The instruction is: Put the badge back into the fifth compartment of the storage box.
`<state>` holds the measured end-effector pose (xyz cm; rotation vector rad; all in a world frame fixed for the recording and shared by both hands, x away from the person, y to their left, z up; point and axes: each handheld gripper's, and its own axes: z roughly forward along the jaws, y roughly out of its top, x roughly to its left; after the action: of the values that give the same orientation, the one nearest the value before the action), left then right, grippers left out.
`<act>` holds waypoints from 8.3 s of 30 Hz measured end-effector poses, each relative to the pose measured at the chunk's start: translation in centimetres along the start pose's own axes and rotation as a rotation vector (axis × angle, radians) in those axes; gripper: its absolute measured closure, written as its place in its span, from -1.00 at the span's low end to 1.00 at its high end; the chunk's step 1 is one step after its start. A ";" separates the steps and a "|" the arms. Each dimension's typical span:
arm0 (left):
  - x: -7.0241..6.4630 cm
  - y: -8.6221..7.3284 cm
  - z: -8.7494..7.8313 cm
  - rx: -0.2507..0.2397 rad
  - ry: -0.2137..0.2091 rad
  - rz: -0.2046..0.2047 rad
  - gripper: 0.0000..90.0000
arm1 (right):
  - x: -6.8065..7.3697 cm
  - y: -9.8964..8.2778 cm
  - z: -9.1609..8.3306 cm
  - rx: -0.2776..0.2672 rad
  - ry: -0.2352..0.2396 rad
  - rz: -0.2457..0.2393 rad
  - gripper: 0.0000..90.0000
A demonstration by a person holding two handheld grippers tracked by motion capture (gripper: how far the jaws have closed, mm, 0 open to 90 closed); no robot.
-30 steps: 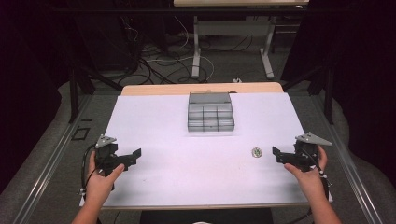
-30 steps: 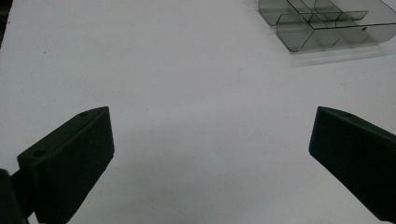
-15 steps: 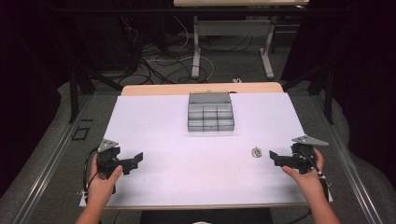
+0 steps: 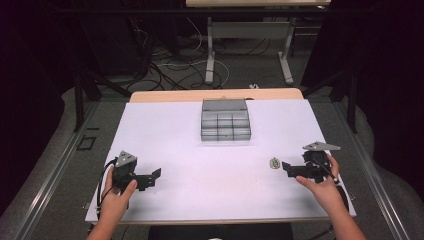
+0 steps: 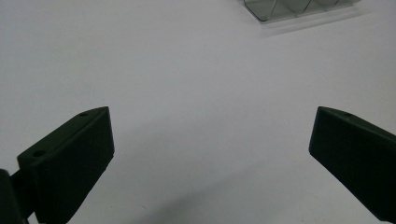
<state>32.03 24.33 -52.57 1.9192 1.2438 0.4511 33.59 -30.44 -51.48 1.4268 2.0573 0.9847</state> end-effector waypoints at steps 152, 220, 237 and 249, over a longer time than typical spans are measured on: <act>0.9 -0.8 0.5 0.041 -0.001 -0.004 -0.99 | 4.9 6.4 4.4 0.168 -0.119 0.119 0.27; 1.2 -0.9 0.5 0.025 0.010 -0.006 -0.99 | 7.9 15.3 8.3 0.204 -0.035 0.050 0.27; 1.4 -1.0 0.5 0.025 0.009 -0.002 -0.99 | 9.8 15.9 10.1 0.206 -0.005 0.039 0.27; 1.4 -1.0 0.5 0.029 0.007 -0.008 -0.99 | 11.1 16.2 11.4 0.211 0.009 0.025 0.27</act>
<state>32.40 25.61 -53.81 1.9386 1.2687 0.4386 47.43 -13.32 -46.06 1.5577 2.2087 0.8046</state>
